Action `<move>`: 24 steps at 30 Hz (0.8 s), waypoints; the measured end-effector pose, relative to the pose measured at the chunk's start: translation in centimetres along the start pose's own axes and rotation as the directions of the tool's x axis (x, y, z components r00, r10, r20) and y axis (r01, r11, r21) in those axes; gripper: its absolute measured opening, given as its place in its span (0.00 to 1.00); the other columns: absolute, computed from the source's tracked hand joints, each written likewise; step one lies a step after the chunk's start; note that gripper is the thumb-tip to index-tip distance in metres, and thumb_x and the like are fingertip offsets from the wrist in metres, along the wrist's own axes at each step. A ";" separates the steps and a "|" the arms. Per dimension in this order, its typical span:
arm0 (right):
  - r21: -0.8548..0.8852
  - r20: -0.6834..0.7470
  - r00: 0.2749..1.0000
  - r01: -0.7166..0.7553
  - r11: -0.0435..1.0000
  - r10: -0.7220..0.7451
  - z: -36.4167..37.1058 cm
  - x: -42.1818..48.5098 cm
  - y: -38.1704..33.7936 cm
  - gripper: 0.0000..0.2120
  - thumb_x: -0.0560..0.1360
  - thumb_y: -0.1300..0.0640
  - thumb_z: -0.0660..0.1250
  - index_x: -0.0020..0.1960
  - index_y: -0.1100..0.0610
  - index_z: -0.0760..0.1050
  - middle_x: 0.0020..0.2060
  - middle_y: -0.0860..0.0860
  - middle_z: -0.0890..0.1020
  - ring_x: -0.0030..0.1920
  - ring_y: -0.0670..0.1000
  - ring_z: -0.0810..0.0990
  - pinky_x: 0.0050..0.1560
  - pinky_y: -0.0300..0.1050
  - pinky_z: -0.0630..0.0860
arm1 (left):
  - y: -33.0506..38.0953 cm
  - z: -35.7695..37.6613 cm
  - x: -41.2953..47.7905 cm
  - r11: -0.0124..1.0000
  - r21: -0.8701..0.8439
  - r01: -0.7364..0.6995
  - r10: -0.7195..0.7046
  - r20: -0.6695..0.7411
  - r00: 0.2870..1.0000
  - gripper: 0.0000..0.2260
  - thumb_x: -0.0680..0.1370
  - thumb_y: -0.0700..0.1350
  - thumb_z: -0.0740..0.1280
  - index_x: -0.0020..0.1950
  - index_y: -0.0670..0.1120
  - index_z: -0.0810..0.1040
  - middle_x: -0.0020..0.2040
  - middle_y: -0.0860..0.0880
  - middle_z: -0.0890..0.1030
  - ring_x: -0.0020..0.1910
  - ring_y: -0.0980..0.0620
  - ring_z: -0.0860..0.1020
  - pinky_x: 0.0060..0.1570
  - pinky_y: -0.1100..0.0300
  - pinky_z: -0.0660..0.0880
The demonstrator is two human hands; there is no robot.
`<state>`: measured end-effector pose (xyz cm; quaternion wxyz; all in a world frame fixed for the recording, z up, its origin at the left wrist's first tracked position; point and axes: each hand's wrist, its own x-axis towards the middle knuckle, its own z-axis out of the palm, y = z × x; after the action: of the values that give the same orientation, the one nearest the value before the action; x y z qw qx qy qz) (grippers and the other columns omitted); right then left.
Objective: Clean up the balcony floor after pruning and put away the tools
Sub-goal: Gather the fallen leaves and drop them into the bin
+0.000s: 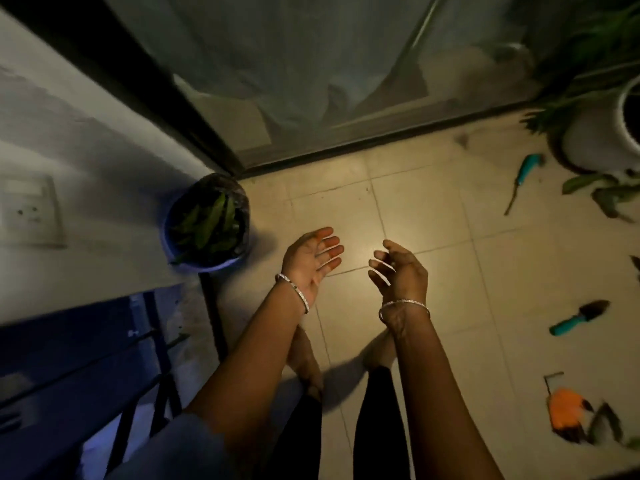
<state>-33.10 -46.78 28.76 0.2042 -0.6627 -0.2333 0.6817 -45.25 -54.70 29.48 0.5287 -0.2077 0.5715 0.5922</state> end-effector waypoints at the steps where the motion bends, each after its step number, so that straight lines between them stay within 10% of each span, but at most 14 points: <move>1: 0.030 -0.020 1.000 0.016 0.999 -0.015 -1.3 0.3 -0.8 0.12 0.78 0.62 0.59 0.52 0.59 0.81 0.36 0.53 0.82 0.37 0.52 0.80 0.40 0.44 0.76 | -0.7 1.7 -0.2 0.999 0.045 0.006 -0.007 0.028 1.000 0.10 0.82 0.44 0.59 0.56 0.44 0.79 0.58 0.42 0.80 0.55 0.45 0.81 0.53 0.54 0.78; 24: 0.539 -0.510 0.847 0.179 0.823 0.150 -43.0 7.1 -17.4 0.11 0.80 0.61 0.60 0.54 0.59 0.80 0.37 0.54 0.81 0.33 0.49 0.79 0.36 0.43 0.76 | -26.0 44.2 -5.0 0.746 0.659 0.093 -0.340 0.257 0.905 0.12 0.82 0.47 0.62 0.60 0.44 0.79 0.54 0.45 0.82 0.52 0.47 0.83 0.48 0.55 0.79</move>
<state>9.02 -26.48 32.75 0.4533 -0.7317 0.0407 0.5074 -5.22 -22.57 33.33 0.7291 0.0285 0.6010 0.3262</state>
